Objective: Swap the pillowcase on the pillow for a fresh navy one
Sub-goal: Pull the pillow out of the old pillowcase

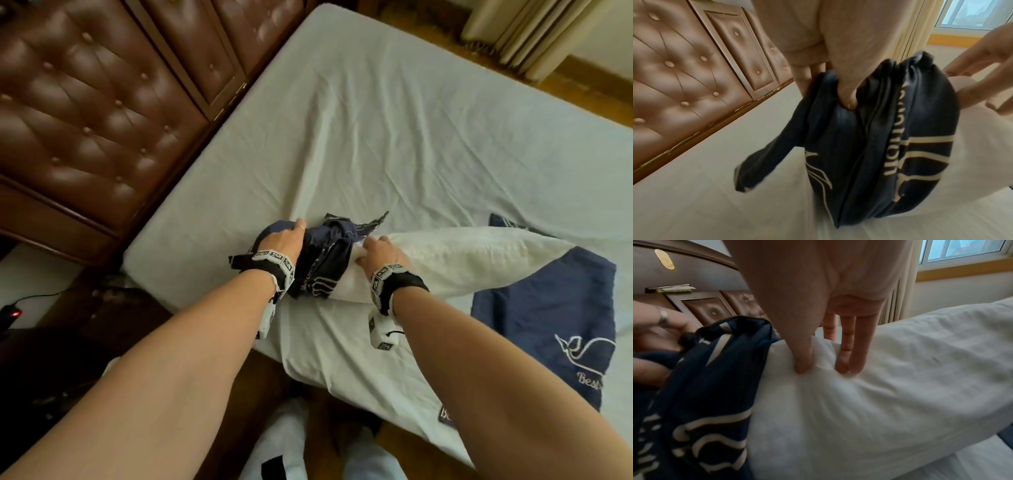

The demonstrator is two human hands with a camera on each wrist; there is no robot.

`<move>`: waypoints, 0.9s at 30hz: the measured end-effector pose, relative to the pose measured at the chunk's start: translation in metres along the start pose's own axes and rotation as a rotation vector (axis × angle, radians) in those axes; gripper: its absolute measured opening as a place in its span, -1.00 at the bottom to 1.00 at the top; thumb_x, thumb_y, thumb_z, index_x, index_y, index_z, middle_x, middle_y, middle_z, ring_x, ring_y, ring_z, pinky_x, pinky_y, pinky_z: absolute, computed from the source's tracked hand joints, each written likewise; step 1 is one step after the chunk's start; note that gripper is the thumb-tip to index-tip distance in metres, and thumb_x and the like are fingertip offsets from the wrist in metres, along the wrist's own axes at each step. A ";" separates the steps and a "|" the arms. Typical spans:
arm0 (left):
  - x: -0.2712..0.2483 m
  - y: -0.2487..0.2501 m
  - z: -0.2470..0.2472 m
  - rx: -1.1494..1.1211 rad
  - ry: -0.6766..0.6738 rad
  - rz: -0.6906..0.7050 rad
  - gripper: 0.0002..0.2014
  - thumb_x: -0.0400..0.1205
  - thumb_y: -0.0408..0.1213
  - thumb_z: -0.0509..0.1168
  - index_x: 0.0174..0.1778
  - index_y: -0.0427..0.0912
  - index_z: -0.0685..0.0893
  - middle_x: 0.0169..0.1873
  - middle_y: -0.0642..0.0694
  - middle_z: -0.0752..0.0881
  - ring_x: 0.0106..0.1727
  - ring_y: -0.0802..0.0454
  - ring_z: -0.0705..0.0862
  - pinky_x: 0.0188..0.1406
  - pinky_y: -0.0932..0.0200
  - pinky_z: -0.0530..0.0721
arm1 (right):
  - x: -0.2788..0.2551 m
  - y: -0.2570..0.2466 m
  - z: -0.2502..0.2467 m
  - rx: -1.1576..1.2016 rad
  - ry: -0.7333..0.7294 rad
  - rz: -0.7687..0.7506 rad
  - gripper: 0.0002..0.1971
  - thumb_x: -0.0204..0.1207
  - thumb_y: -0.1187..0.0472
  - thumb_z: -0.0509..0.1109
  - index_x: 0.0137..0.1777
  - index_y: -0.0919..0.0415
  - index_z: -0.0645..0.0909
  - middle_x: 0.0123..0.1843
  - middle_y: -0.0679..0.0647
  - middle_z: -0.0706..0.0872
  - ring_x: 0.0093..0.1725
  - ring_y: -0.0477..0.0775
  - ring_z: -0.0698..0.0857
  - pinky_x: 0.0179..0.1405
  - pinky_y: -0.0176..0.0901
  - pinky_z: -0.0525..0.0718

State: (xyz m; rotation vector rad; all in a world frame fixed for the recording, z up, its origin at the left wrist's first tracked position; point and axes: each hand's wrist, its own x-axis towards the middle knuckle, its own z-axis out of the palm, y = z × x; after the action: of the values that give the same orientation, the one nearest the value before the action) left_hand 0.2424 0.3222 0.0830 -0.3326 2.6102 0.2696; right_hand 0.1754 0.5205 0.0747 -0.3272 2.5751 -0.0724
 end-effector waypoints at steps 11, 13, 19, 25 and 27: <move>-0.061 -0.073 -0.053 -0.125 0.166 -0.416 -0.79 0.64 -0.37 0.17 0.08 -0.18 0.69 0.05 -0.26 0.75 0.05 -0.30 0.73 -0.04 -0.04 0.68 | -0.029 0.022 -0.055 0.146 0.154 0.297 -0.65 0.65 0.36 0.14 0.42 0.36 0.40 0.38 0.29 0.56 0.35 0.40 0.60 0.24 0.16 0.57; -0.079 -0.067 -0.060 -0.218 0.206 -0.433 -0.76 0.64 -0.33 0.16 0.09 -0.12 0.71 0.03 -0.24 0.76 0.02 -0.30 0.72 -0.07 -0.01 0.68 | -0.035 0.009 -0.064 0.219 0.101 0.227 -0.62 0.64 0.34 0.18 0.45 0.37 0.39 0.42 0.31 0.54 0.36 0.38 0.59 0.26 0.13 0.58; -0.136 -0.039 -0.084 -0.351 0.340 -0.456 -0.66 0.68 -0.37 0.10 0.20 -0.02 0.71 0.16 -0.25 0.73 0.14 -0.29 0.68 0.06 0.01 0.62 | -0.074 -0.030 -0.039 0.045 0.064 -0.155 -0.25 0.49 0.11 0.47 0.58 -0.21 0.14 0.66 0.09 0.08 0.47 0.37 0.39 0.21 0.19 0.60; -0.191 -0.052 -0.095 -0.354 0.432 -0.613 -0.67 0.64 -0.43 0.05 0.14 -0.11 0.68 0.14 -0.28 0.70 0.12 -0.31 0.67 0.09 -0.02 0.65 | -0.097 -0.045 -0.047 0.022 0.096 -0.219 -0.67 0.64 0.18 0.21 0.38 0.09 0.54 0.32 0.21 0.62 0.22 0.35 0.69 0.09 0.07 0.65; -0.208 -0.065 -0.089 -0.335 0.429 -0.698 -0.70 0.64 -0.37 0.08 0.14 -0.11 0.68 0.17 -0.29 0.70 0.16 -0.34 0.67 0.15 -0.07 0.67 | -0.103 -0.043 -0.047 0.028 0.090 -0.198 -0.64 0.62 0.26 0.17 0.39 0.15 0.55 0.28 0.25 0.66 0.23 0.36 0.69 0.13 0.07 0.65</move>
State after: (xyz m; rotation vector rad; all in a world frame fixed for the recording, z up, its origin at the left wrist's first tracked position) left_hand 0.3974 0.2762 0.2536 -1.5153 2.6336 0.4174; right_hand 0.2454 0.5036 0.1717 -0.5800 2.6196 -0.1986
